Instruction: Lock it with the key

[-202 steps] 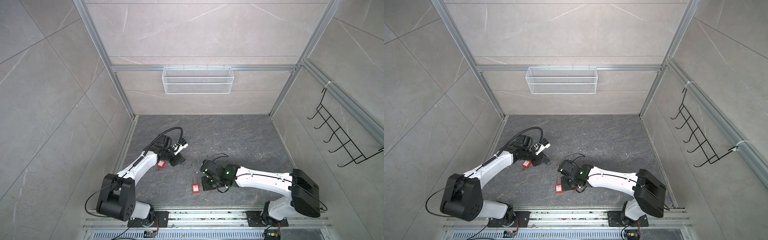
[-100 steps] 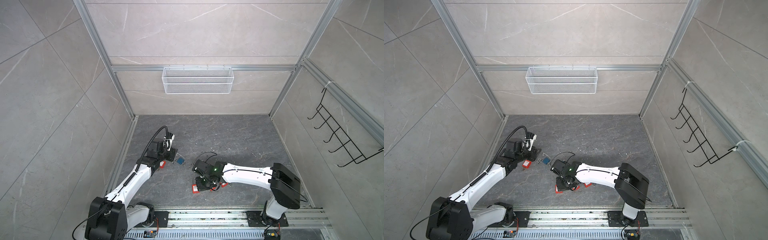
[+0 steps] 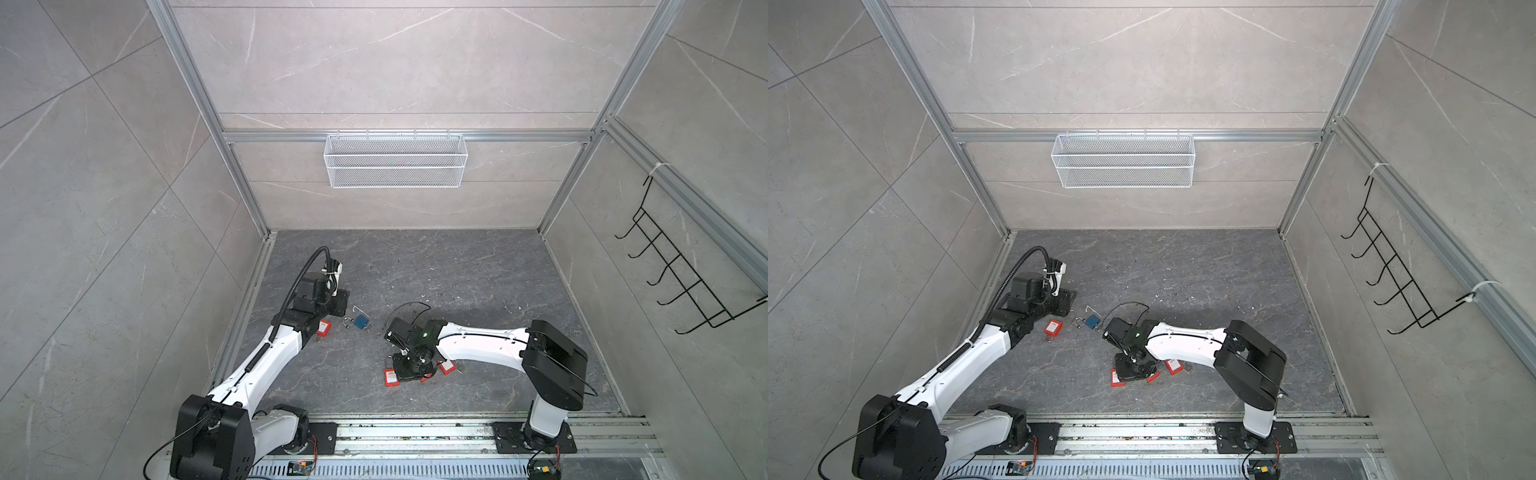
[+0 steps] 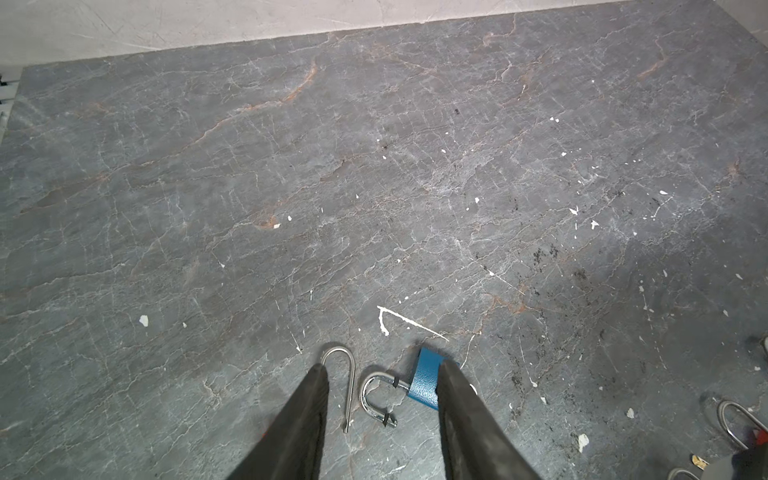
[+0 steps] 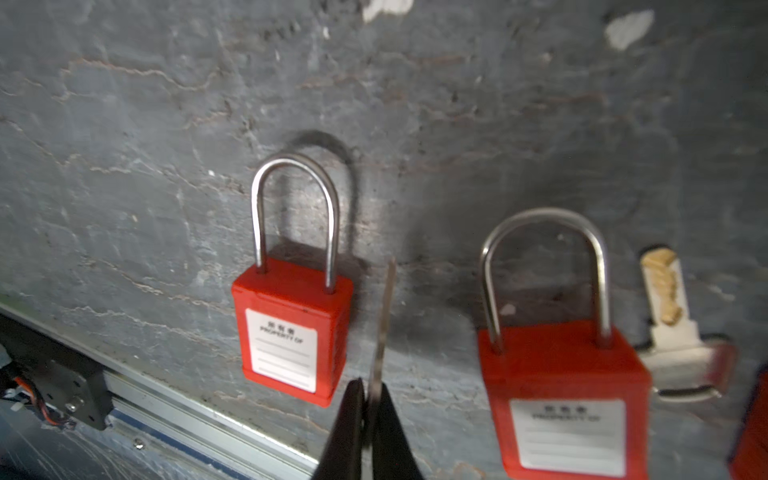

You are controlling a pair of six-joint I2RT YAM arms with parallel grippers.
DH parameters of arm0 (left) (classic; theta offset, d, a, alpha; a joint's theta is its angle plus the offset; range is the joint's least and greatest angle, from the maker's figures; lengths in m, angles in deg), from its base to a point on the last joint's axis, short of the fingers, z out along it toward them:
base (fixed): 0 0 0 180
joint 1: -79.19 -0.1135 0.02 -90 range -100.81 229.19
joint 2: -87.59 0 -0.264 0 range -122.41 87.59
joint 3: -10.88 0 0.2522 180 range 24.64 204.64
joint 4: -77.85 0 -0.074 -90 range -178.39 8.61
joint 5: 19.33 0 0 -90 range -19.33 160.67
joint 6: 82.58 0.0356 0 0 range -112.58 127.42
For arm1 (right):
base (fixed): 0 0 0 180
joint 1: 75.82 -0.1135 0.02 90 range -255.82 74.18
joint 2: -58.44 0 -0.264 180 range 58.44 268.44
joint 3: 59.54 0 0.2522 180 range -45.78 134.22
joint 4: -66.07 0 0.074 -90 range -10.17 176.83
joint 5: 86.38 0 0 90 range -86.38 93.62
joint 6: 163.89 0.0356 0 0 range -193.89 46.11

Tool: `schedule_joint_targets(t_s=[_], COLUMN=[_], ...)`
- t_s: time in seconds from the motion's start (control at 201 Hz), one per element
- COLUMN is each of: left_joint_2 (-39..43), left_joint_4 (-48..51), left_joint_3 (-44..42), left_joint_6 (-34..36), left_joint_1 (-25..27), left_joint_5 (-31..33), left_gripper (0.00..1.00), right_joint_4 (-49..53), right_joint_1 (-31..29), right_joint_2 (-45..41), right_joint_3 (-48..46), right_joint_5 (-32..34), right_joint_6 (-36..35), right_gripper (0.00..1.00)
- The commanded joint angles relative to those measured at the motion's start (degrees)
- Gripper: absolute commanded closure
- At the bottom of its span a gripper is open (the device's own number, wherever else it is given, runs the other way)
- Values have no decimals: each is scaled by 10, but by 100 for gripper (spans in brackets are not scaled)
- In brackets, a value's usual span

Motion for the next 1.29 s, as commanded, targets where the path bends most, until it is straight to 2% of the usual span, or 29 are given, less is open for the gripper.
schedule_joint_targets(t_s=[0.0, 0.204, 0.329, 0.413, 0.498, 0.543, 0.588, 0.672, 0.747, 0.867, 1.066, 1.161, 1.29], left_joint_2=[-5, -8, 3, 9, 19, 25, 31, 41, 46, 50, 53, 46, 25], left_joint_4=[6, 19, 15, 15, 14, 13, 13, 11, 10, 10, 6, 7, 27], left_joint_3=[19, 26, 16, 14, 10, 7, 5, -1, -3, -4, -8, -6, 5], left_joint_6=[-25, -31, -33, -36, -40, -41, -48, -57, -65, -84, -110, -121, -120], left_joint_1=[-1, -2, -2, -2, -1, -1, -2, -5, -12, -33, -70, -81, -88], left_joint_5=[13, 20, 26, 34, 47, 56, 72, 98, 103, 100, 79, 74, 89], left_gripper=[55, 54, 54, 54, 54, 54, 41, 35, 31, 28, 28, 28, 28], right_joint_4=[26, 34, 66, 78, 93, 108, 121, 147, 144, 143, 81, 98, 142], right_joint_1=[3, 3, 0, 0, -7, -8, -8, -6, -6, 3, 40, 49, 57], right_joint_2=[10, 7, -14, -21, -18, -14, -5, 29, 67, 140, 203, 242, 306], right_joint_3=[25, 31, 43, 58, 93, 117, 143, 213, 273, 370, 414, 460, 537], right_joint_5=[-8, 6, 66, 74, 95, 123, 153, 199, 194, 197, 113, 94, 97], right_joint_6=[-9, -12, -22, -33, -62, -79, -90, -110, -147, -222, -323, -379, -421], right_gripper=[88, 85, 75, 69, 66, 61, 54, 40, 31, 26, 26, 26, 27])
